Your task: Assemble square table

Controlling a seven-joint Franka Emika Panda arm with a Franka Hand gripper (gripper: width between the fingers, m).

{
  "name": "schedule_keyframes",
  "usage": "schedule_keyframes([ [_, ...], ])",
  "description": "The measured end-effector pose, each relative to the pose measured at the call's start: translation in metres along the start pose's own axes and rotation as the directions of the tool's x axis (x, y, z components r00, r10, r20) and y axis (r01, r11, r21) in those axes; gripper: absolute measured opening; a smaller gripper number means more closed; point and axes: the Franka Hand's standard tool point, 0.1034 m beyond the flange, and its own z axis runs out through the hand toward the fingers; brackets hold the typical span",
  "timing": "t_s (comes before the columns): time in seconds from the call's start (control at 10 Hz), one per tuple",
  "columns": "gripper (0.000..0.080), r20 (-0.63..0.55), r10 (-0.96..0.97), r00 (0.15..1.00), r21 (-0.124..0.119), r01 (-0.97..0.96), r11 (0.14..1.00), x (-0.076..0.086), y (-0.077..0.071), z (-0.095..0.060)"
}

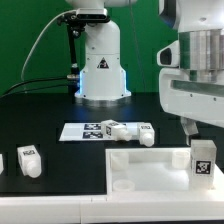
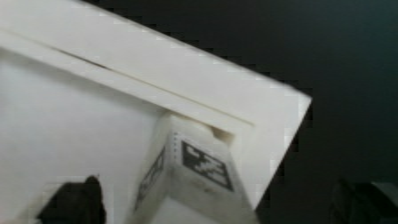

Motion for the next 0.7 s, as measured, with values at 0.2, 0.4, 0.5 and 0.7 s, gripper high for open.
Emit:
schedule_keyframes([
  [0.2, 0.0649, 0.0, -0.109, 0.994, -0.001, 0.109, 0.994, 0.001, 0.001, 0.001],
  [0.4, 0.0649, -0.029, -0.44, 0.897, -0.019, 0.44, 0.898, 0.006, 0.001, 0.001],
  [0.5, 0.0649, -0.058, -0.643, 0.764, -0.029, 0.642, 0.766, 0.013, 0.0, 0.001],
  [0.7, 0.0649, -0.066, -0.703, 0.708, -0.03, 0.702, 0.711, 0.016, 0.0, 0.003],
])
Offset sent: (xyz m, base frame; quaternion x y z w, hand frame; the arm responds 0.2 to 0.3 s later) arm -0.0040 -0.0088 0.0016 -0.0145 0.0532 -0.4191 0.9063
